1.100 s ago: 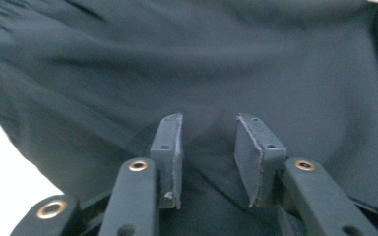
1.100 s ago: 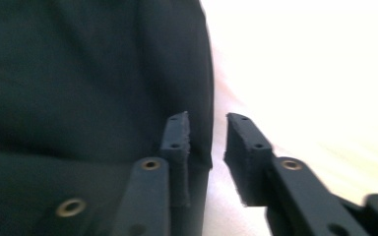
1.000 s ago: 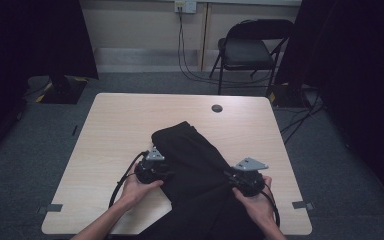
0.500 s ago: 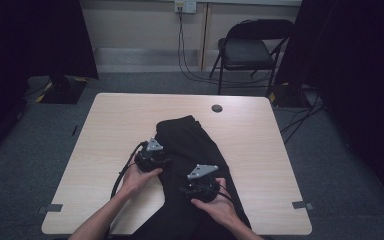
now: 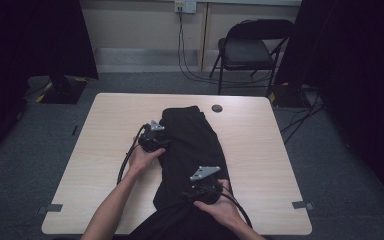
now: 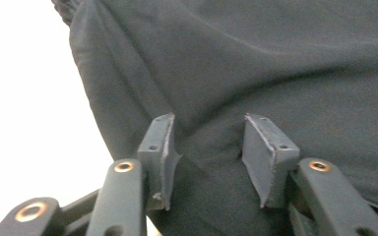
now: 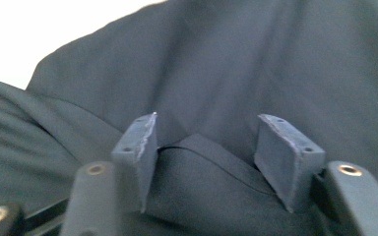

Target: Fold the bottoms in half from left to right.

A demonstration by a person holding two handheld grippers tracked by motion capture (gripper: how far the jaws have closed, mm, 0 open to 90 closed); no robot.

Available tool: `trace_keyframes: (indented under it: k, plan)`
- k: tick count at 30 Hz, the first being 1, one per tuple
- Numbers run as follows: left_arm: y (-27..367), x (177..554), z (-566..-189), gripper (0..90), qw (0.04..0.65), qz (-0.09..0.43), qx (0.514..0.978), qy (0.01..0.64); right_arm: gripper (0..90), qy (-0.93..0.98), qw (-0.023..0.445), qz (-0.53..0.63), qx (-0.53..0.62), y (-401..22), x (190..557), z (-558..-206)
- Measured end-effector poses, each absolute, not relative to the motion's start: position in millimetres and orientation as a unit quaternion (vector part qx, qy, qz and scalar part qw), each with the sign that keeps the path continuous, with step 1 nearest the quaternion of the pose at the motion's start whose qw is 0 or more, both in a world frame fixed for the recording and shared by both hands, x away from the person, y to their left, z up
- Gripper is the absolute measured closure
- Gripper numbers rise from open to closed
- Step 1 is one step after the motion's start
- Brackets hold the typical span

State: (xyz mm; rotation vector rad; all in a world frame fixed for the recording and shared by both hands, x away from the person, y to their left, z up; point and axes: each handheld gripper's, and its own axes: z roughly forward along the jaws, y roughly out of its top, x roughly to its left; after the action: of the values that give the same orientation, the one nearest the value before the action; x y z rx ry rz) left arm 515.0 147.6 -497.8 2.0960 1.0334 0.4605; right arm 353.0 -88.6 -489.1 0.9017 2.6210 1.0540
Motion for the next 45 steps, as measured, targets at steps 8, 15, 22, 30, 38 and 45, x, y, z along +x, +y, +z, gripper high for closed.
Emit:
trace_keyframes:
  k: [8,15,22,30,38,45]
  plan:
    - [143.8,508.1,-489.6,50.3,0.347,0.189,0.830,0.393,45.5,0.886,0.096,0.331,0.311,-140.1,332.8,-485.4]
    - [146.0,458.7,-462.5,54.3,0.413,0.144,0.829,0.349,43.8,0.871,0.101,0.346,0.333,-170.0,325.1,-476.9]
    - [122.7,410.9,-476.4,54.2,0.389,0.105,0.869,0.288,52.7,0.843,0.147,0.394,0.335,-159.3,353.0,-461.6]
    - [125.3,406.7,-493.7,55.5,0.376,0.114,0.871,0.295,53.5,0.869,0.154,0.341,0.324,-149.2,362.1,-481.6]
    - [125.2,407.7,-493.7,57.4,0.375,0.117,0.870,0.299,50.8,0.872,0.136,0.317,0.346,-199.7,338.9,-486.0]
    - [122.7,415.8,-495.6,57.9,0.384,0.121,0.866,0.296,45.9,0.873,0.130,0.327,0.339,-193.5,333.3,-478.0]
